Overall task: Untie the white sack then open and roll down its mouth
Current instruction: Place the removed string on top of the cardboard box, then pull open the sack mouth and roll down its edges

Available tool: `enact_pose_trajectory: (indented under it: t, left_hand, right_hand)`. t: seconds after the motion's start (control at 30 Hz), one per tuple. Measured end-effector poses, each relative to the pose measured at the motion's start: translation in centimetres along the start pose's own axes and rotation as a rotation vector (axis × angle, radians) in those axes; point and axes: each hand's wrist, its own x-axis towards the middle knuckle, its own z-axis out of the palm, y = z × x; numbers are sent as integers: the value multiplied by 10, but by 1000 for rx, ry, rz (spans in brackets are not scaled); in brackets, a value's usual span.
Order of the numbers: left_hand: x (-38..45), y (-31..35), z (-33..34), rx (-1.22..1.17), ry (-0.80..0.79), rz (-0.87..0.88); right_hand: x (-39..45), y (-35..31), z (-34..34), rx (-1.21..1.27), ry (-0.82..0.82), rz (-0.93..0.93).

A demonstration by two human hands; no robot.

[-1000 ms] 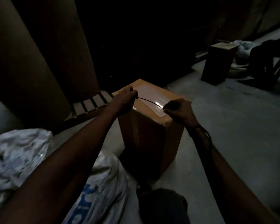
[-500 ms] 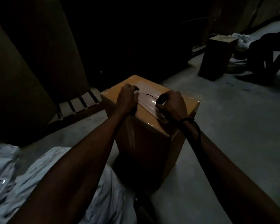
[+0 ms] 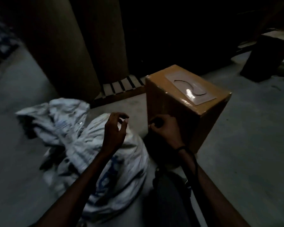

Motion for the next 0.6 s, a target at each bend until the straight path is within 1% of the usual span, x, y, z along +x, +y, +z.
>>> enact_pose_trajectory:
  t: [0.13, 0.27, 0.33, 0.4, 0.5, 0.53, 0.6]
  left_hand:
    - [-83, -33, -75, 33, 89, -173]
    - [-135, -73, -135, 39, 224, -387]
    - [-146, -85, -153, 50, 292, -451]
    - [-145, -99, -168, 102, 335, -466]
    - [-115, -123, -182, 164, 369, -465]
    - [-98, -133, -188, 205, 381, -439]
    - [-55, -147, -198, 317, 384, -307]
  right_hand:
    - [-49, -37, 77, -4, -183, -10]
    - [-70, -62, 130, -29, -299, -83]
    - [-69, -71, 145, 8, -308, -113]
    - [-60, -78, 163, 53, -317, -136]
    - [-38, -85, 188, 134, -304, -139]
    - [-29, -88, 197, 139, -280, -155]
    - [-7, -92, 212, 144, -232, -201]
